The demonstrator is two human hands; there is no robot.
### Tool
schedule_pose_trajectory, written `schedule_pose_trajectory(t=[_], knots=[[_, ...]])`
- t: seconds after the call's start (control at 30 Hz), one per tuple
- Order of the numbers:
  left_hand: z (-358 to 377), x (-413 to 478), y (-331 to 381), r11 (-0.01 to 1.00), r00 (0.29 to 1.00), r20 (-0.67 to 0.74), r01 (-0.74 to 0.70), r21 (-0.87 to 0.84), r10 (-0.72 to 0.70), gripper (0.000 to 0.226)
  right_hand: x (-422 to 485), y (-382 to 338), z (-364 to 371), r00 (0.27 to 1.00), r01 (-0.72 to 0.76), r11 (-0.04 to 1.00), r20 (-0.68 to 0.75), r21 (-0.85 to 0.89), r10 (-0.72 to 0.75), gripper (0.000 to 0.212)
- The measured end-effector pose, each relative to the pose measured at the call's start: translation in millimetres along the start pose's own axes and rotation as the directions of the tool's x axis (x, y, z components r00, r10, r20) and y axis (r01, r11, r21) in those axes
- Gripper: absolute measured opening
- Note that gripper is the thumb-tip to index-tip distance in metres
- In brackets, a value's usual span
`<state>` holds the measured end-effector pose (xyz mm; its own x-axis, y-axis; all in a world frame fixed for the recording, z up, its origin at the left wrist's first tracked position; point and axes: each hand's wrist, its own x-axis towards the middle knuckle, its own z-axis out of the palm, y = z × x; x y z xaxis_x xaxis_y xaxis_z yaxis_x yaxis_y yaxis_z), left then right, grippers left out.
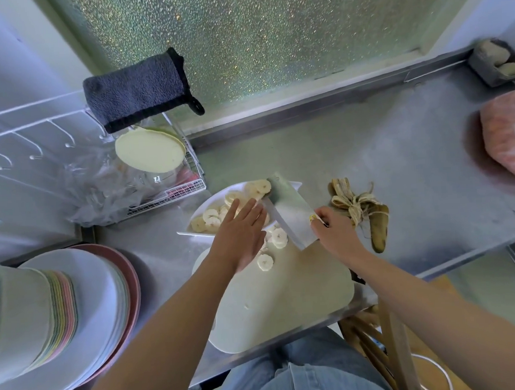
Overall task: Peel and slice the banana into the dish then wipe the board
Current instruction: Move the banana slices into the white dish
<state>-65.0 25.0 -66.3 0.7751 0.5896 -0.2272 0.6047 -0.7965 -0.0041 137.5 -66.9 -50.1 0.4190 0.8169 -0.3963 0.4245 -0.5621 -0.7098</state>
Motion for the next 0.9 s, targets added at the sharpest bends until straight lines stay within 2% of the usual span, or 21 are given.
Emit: schedule_pose_trajectory(t=[0.17, 0.3, 0.37, 0.5, 0.63, 0.77, 0.9], knots=[[-5.6, -3.3, 0.9, 0.990, 0.987, -0.160, -0.048, -0.130, 0.027, 0.046, -4.0, 9.0, -6.6, 1.000, 0.026, 0.999, 0.006, -0.040, -0.026, 0.019], [-14.9, 5.5, 4.1, 0.974, 0.968, -0.235, 0.034, -0.224, -0.087, 0.047, -4.0, 11.4, -5.6, 0.999, 0.045, 0.997, 0.000, -0.069, -0.045, 0.020], [-17.5, 13.6, 3.6, 0.970, 0.972, -0.208, 0.059, -0.235, -0.109, 0.049, -3.2, 8.6, -6.6, 0.998, 0.059, 0.995, 0.006, -0.075, -0.059, 0.020], [-14.8, 27.2, 2.1, 0.984, 0.994, -0.104, 0.014, -0.178, -0.033, 0.051, -0.7, 2.3, -9.9, 0.997, 0.082, 0.994, 0.015, -0.069, -0.081, 0.024], [-13.1, 22.3, -1.8, 0.990, 0.997, -0.035, 0.058, -0.128, -0.063, 0.052, 2.1, 0.2, -12.9, 0.997, 0.074, 0.996, 0.014, -0.057, -0.073, 0.023], [-15.4, 11.3, -11.8, 0.980, 0.993, -0.032, 0.103, -0.168, -0.110, 0.048, 0.7, -1.1, -14.5, 0.998, 0.069, 0.997, -0.005, -0.038, -0.070, 0.018], [-22.6, 16.1, -8.1, 0.982, 0.990, -0.100, 0.082, -0.171, -0.100, 0.050, 1.6, -1.3, -8.3, 0.998, 0.059, 0.995, 0.008, -0.083, -0.059, 0.019]])
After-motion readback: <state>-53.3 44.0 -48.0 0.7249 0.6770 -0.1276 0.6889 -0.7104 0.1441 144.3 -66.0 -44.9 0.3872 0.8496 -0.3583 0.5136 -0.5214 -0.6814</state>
